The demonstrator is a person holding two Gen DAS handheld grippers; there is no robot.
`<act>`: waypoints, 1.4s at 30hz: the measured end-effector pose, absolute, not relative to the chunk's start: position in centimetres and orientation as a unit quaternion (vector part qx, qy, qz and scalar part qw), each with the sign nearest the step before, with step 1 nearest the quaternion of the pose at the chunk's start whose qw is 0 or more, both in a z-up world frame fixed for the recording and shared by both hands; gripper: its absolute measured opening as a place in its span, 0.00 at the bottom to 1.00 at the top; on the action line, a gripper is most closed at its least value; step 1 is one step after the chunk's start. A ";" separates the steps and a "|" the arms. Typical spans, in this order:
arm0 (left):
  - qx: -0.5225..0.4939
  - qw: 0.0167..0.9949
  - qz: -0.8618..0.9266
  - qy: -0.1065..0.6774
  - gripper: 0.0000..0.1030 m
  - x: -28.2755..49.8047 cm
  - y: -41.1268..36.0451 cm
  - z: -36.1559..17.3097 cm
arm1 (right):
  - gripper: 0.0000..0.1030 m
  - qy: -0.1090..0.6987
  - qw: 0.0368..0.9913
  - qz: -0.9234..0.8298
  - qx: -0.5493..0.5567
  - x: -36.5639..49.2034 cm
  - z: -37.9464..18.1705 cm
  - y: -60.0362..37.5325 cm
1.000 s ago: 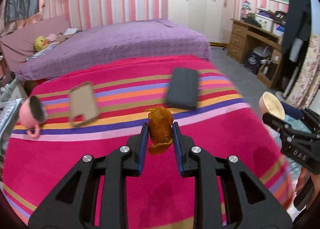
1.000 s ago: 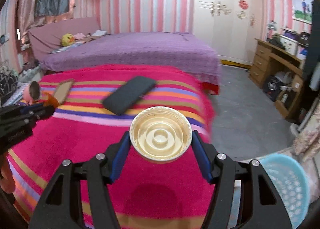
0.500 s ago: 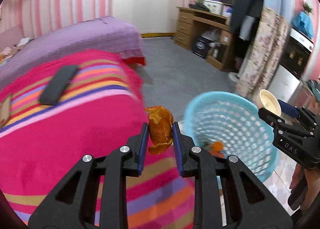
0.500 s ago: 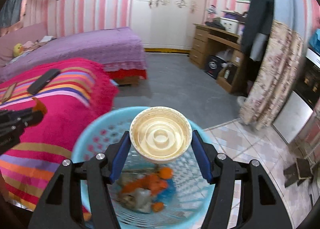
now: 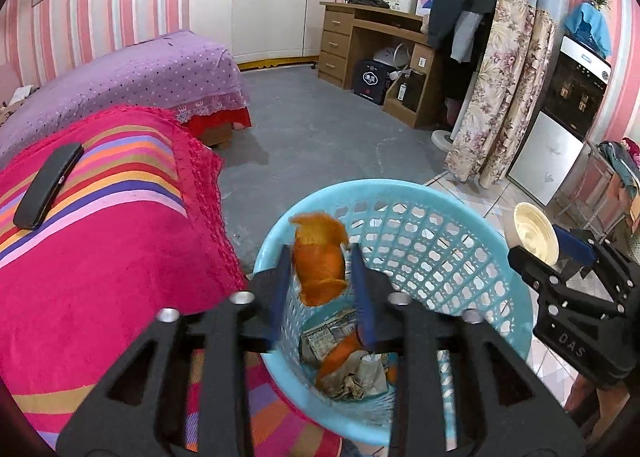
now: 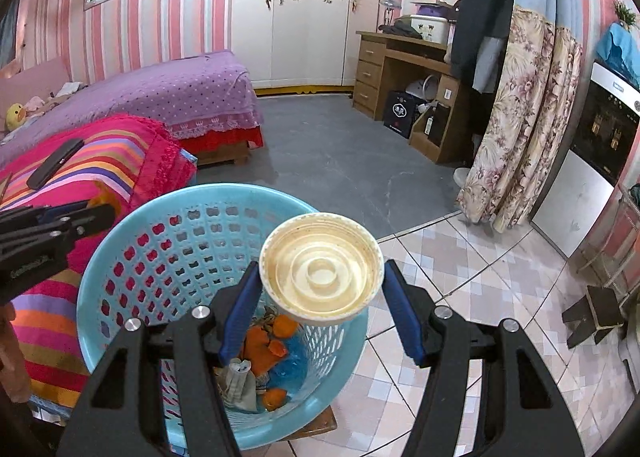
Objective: Collect trash
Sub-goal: 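Open the left tool to drop the peel while the right tool then releases the bowl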
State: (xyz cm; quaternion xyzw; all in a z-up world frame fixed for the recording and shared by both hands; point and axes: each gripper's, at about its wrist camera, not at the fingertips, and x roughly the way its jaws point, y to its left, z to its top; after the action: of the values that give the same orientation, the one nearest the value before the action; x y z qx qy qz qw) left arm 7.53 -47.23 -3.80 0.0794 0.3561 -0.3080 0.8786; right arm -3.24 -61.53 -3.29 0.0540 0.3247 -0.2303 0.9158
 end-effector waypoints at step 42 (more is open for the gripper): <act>0.093 0.934 -0.209 0.273 0.95 6.1 -30.3 1.4 | 0.96 0.296 0.923 -0.232 0.082 -0.2 -2.6 -53.3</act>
State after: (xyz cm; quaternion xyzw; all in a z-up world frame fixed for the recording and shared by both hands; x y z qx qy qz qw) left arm 6.11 -30.29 1.37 0.0932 0.2734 -0.2090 0.9343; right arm -0.24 -53.25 -2.56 0.0824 0.2965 -0.2321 0.9227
